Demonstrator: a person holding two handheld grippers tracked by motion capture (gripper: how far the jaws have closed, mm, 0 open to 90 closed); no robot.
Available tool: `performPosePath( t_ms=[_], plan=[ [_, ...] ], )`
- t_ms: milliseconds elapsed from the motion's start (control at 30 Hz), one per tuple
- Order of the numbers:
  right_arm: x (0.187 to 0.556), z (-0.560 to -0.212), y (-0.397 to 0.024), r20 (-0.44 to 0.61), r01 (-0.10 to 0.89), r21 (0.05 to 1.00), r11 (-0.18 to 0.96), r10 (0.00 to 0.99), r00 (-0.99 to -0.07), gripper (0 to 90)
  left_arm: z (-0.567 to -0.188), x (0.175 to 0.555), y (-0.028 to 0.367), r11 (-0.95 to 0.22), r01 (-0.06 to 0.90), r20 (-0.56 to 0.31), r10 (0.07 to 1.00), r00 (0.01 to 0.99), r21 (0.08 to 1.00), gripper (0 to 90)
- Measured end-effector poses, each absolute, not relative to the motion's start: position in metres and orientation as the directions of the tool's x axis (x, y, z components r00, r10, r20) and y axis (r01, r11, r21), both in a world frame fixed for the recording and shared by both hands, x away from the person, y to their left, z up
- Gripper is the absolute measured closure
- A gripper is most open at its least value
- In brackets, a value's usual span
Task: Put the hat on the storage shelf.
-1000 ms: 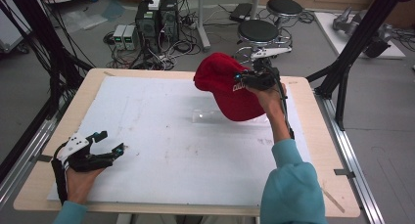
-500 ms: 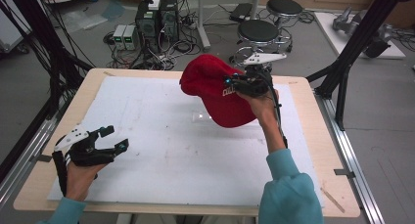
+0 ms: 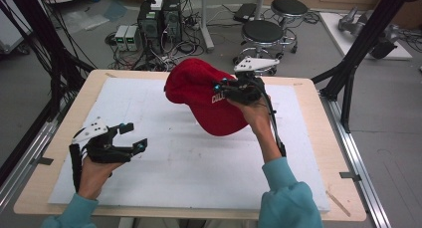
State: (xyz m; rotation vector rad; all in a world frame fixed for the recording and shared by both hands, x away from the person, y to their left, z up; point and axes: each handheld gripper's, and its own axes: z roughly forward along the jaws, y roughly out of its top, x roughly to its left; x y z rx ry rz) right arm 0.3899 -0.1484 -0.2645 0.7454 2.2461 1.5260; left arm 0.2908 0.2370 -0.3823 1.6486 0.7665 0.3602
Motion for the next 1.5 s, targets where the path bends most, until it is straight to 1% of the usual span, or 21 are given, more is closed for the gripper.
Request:
performPosePath(
  t_ms=[200, 367, 467, 567, 633, 800, 933, 1100, 1300, 1500],
  plan=[
    [0.382, -0.275, -0.138, 0.035, 0.227, 0.934, 0.275, 0.563, -0.826, 82.5, -0.38, 0.294, 0.214, -0.08, 0.294, -0.185, 0.616, 0.766, 0.952, 14.3],
    [0.379, -0.279, -0.129, 0.033, 0.218, 0.936, 0.277, 0.548, -0.836, 82.5, -0.38, 0.297, 0.201, -0.085, 0.304, -0.192, 0.606, 0.772, 0.949, 13.7],
    [0.377, -0.279, -0.125, 0.038, 0.212, 0.939, 0.269, 0.534, -0.845, 82.5, -0.379, 0.3, 0.196, -0.078, 0.318, -0.21, 0.602, 0.77, 0.945, 13.0],
    [0.375, -0.279, -0.122, 0.037, 0.206, 0.942, 0.266, 0.527, -0.849, 82.5, -0.379, 0.303, 0.191, -0.067, 0.349, -0.245, 0.589, 0.77, 0.935, 12.3],
    [0.373, -0.279, -0.12, 0.041, 0.206, 0.943, 0.261, 0.522, -0.852, 82.5, -0.379, 0.304, 0.187, -0.077, 0.356, -0.248, 0.582, 0.774, 0.931, 8.7],
    [0.37, -0.279, -0.117, 0.04, 0.196, 0.948, 0.252, 0.515, -0.856, 82.5, -0.378, 0.306, 0.18, -0.068, 0.357, -0.26, 0.563, 0.785, 0.931, 7.1],
    [0.369, -0.28, -0.114, 0.047, 0.194, 0.951, 0.243, 0.504, -0.863, 82.5, -0.377, 0.307, 0.175, -0.056, 0.368, -0.284, 0.532, 0.798, 0.928, 7.1],
    [0.367, -0.28, -0.109, 0.04, 0.181, 0.954, 0.241, 0.495, -0.868, 82.5, -0.378, 0.31, 0.168, -0.07, 0.379, -0.293, 0.512, 0.808, 0.923, 7.1],
    [0.365, -0.281, -0.104, 0.045, 0.177, 0.957, 0.231, 0.482, -0.875, 82.4, -0.379, 0.311, 0.162, -0.037, 0.383, -0.322, 0.468, 0.823, 0.923, 12.5],
    [0.363, -0.28, -0.101, 0.048, 0.171, 0.961, 0.218, 0.476, -0.878, 82.5, -0.379, 0.312, 0.16, -0.028, 0.38, -0.33, 0.436, 0.837, 0.925, 21.7]
  ],
)
